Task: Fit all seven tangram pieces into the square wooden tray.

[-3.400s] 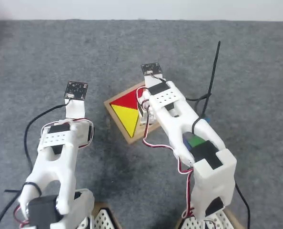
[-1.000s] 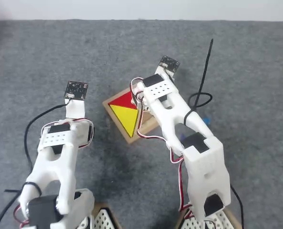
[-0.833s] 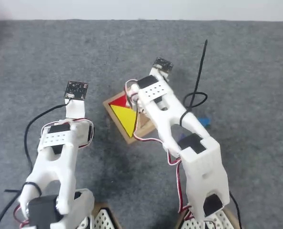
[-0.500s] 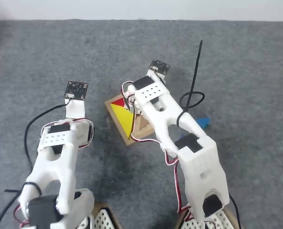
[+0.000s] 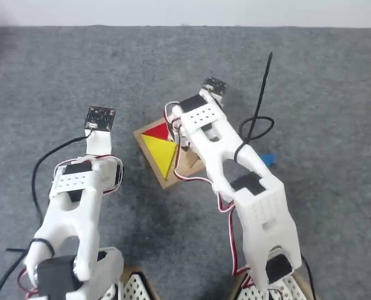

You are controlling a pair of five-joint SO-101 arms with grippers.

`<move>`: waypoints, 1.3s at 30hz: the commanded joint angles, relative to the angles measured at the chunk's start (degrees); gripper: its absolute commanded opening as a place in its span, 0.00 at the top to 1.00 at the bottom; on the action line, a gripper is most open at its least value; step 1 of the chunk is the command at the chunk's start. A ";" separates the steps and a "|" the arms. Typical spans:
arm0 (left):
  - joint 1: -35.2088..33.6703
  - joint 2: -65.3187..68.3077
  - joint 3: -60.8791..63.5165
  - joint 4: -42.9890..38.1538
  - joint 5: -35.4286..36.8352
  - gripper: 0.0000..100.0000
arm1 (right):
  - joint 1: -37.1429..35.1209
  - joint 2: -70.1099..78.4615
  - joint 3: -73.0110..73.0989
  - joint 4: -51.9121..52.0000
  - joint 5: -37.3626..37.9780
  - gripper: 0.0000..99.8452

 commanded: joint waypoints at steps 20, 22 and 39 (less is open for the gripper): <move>0.35 -0.44 -0.13 -0.97 -0.53 0.88 | -2.24 0.22 -17.76 16.66 14.86 0.89; 0.35 -0.44 -0.13 -0.97 -0.53 0.88 | -2.07 0.22 -17.67 16.75 14.95 0.89; 0.35 -0.44 -0.13 -0.97 -0.53 0.88 | -2.33 6.20 -18.02 9.71 53.19 0.89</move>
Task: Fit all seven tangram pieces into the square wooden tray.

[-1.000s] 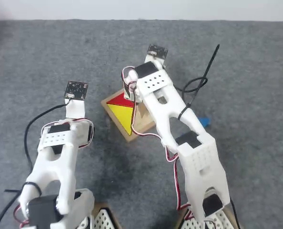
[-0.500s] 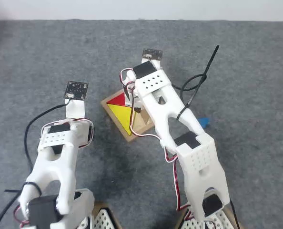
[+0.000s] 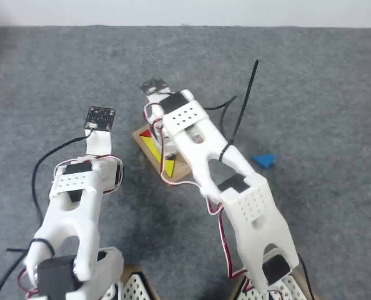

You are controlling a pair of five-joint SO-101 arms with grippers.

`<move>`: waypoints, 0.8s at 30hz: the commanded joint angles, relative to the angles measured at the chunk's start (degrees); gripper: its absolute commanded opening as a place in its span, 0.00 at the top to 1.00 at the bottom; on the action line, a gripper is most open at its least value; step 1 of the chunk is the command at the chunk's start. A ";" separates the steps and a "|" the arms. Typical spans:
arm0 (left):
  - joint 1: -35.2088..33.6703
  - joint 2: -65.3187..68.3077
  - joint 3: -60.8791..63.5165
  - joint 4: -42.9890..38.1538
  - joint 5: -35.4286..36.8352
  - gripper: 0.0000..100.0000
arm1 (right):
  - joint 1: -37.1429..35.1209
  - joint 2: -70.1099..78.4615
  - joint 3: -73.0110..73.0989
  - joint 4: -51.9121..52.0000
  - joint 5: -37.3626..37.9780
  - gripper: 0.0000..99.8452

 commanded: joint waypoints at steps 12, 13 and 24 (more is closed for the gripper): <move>0.35 -0.44 -0.13 -0.97 -0.53 0.88 | 2.77 0.22 -5.19 -6.11 14.33 0.89; 0.35 -0.44 -0.13 -0.97 -0.53 0.88 | 2.77 0.13 -5.19 -6.73 15.03 0.89; 0.35 -0.44 -0.13 -0.97 -0.53 0.88 | 3.56 0.31 -5.19 -7.60 19.96 0.78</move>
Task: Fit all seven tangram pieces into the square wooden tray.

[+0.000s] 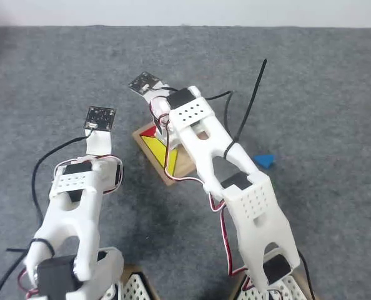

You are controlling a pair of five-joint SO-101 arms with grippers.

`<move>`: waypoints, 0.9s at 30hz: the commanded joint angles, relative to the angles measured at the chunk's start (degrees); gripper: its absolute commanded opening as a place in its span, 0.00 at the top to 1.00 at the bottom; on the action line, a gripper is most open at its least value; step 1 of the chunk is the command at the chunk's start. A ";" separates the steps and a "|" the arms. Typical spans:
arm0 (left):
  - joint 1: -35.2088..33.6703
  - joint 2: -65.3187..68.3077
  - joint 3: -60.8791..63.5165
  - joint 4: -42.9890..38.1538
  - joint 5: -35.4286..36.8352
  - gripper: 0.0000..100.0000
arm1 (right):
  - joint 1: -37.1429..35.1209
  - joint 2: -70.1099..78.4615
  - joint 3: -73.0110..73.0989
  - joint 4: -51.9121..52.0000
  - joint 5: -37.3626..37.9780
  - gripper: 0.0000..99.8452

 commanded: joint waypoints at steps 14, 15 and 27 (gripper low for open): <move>0.35 -0.44 -0.13 -0.97 -0.53 0.88 | 6.29 -5.05 -5.10 3.21 0.44 0.63; 0.35 -0.44 -0.13 -0.97 -0.53 0.88 | 6.46 -5.32 -4.84 3.30 0.35 0.63; 0.35 -0.44 -0.13 -0.97 -0.53 0.88 | 5.49 3.47 -5.10 0.04 -1.05 0.63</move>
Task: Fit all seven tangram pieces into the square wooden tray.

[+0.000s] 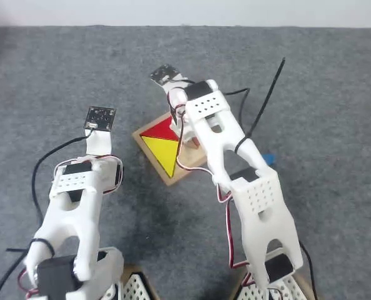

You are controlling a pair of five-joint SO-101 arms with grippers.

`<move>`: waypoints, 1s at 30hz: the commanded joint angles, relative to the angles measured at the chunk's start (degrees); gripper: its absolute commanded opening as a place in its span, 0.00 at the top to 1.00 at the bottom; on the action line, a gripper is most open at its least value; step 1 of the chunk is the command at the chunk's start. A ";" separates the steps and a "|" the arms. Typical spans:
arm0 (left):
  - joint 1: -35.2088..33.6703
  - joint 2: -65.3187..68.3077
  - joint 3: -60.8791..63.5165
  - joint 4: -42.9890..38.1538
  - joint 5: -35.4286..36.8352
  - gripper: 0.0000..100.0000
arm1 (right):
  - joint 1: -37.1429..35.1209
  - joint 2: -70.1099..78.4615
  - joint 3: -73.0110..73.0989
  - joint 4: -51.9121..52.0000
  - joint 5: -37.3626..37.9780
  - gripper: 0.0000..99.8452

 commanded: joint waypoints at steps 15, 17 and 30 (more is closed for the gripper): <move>0.35 -0.44 -0.13 -0.97 -0.53 0.88 | 1.27 1.71 -9.23 -3.38 -1.05 0.63; 0.35 -0.44 -0.13 -0.97 -0.53 0.88 | 1.63 0.92 -12.48 -1.10 -1.14 0.63; 0.35 -0.44 -0.13 -0.97 -0.53 0.88 | 3.82 8.66 -14.24 0.92 -2.11 0.63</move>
